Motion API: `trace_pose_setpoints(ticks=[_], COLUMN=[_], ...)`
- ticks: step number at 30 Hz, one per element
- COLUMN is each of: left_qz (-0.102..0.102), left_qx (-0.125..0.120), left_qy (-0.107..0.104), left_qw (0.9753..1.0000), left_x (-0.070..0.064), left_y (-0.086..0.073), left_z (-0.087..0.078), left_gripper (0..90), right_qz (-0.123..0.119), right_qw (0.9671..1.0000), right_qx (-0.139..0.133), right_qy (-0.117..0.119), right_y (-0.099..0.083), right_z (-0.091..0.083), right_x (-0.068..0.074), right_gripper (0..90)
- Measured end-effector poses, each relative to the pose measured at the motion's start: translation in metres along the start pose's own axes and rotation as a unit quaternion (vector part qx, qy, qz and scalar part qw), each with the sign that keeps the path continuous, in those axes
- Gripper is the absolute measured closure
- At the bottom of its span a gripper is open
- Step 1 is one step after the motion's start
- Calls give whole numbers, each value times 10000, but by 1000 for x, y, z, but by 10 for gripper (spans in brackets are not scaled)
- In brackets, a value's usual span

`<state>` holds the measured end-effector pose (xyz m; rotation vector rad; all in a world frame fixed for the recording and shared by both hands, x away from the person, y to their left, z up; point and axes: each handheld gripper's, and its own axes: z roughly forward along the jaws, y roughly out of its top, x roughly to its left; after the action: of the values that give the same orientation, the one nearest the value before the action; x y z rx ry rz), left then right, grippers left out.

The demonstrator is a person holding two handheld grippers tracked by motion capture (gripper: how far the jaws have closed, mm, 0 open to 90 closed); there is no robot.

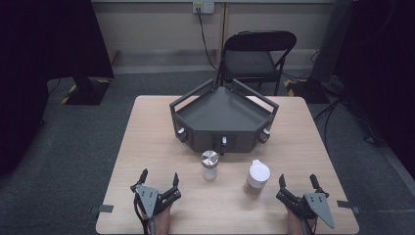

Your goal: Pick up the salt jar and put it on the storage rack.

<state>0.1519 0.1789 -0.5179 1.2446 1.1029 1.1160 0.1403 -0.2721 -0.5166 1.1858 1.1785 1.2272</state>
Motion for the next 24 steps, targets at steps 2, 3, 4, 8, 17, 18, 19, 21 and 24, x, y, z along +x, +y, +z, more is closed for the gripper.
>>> trace_pose_setpoints(ticks=[2,3,4,8,17,18,19,21,24], left_qz=[0,-1,3,7,8,7,8,6,8], left_qx=[1,2,4,3,1,3,2,2,4], left_qy=[-25,-44,-12,45,34,34,35,35,35], left_qw=[10000,10000,10000,10000,10000,10000,10000,10000,10000], left_x=[1,2,0,-1,-1,-1,-1,-1,-1], left_y=[0,0,0,0,0,0,0,0,0], left_z=[0,0,0,0,0,0,0,0,0], left_gripper=[0,0,0,0,0,0,0,0,0], right_qz=[-4,-9,-24,-84,-94,-82,-89,-94,-90], right_qw=[10000,10000,10000,9999,9999,9999,9999,9999,9999], right_qx=[-16,-23,-18,11,35,34,40,36,36], right_qy=[-17,-30,-32,-61,-101,-105,-109,-108,-110], right_y=[-1,-1,-1,0,1,1,1,1,1], right_z=[0,-1,-1,0,0,0,0,0,0], right_x=[1,1,1,3,5,5,5,5,5], right_gripper=[0,0,0,0,0,0,0,0,1])
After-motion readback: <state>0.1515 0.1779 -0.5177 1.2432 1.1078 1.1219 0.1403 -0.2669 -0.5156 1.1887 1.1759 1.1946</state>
